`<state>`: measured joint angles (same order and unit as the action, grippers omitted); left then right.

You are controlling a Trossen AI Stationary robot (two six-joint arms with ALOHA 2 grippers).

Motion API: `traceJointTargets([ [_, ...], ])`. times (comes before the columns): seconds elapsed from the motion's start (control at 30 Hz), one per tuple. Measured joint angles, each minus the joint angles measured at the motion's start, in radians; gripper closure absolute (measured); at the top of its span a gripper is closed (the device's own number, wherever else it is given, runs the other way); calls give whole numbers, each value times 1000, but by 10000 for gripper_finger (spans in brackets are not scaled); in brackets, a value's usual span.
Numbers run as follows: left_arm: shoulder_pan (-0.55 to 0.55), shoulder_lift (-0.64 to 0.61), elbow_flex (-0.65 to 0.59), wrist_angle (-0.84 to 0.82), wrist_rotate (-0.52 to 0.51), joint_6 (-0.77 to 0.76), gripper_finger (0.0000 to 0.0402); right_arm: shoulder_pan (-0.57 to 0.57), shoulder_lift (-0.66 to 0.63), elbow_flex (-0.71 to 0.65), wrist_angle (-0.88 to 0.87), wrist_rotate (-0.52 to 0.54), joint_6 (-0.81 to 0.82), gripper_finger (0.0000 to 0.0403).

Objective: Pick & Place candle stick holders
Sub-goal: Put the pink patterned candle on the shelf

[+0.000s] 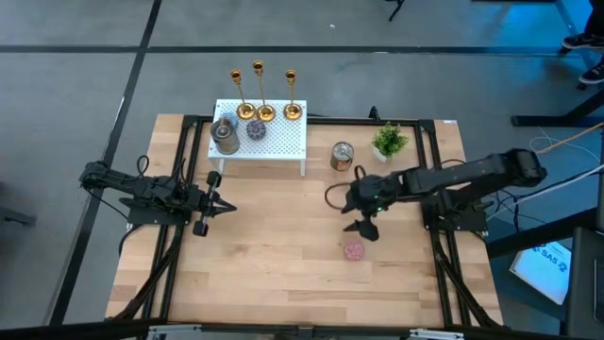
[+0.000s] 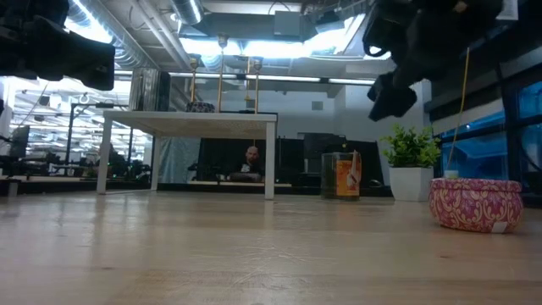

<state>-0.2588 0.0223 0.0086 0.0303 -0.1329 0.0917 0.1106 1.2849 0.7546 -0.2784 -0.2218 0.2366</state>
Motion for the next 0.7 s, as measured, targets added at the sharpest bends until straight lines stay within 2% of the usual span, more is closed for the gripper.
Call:
traceJointTargets([
  [0.2, 0, 0, 0, 0, 0, 0, 396, 93, 35, 49, -111, 29, -23, 101],
  [0.47, 0, 0, 0, 0, 0, 0, 398, 180, 53, 53, -136, 38, 17, 98],
  [0.53, 0, 0, 0, 0, 0, 0, 396, 203, 60, 67, -188, 42, 43, 90],
  [0.7, 0, 0, 0, 1, 0, 0, 394, 270, 81, 143, -318, 148, 70, 56],
])
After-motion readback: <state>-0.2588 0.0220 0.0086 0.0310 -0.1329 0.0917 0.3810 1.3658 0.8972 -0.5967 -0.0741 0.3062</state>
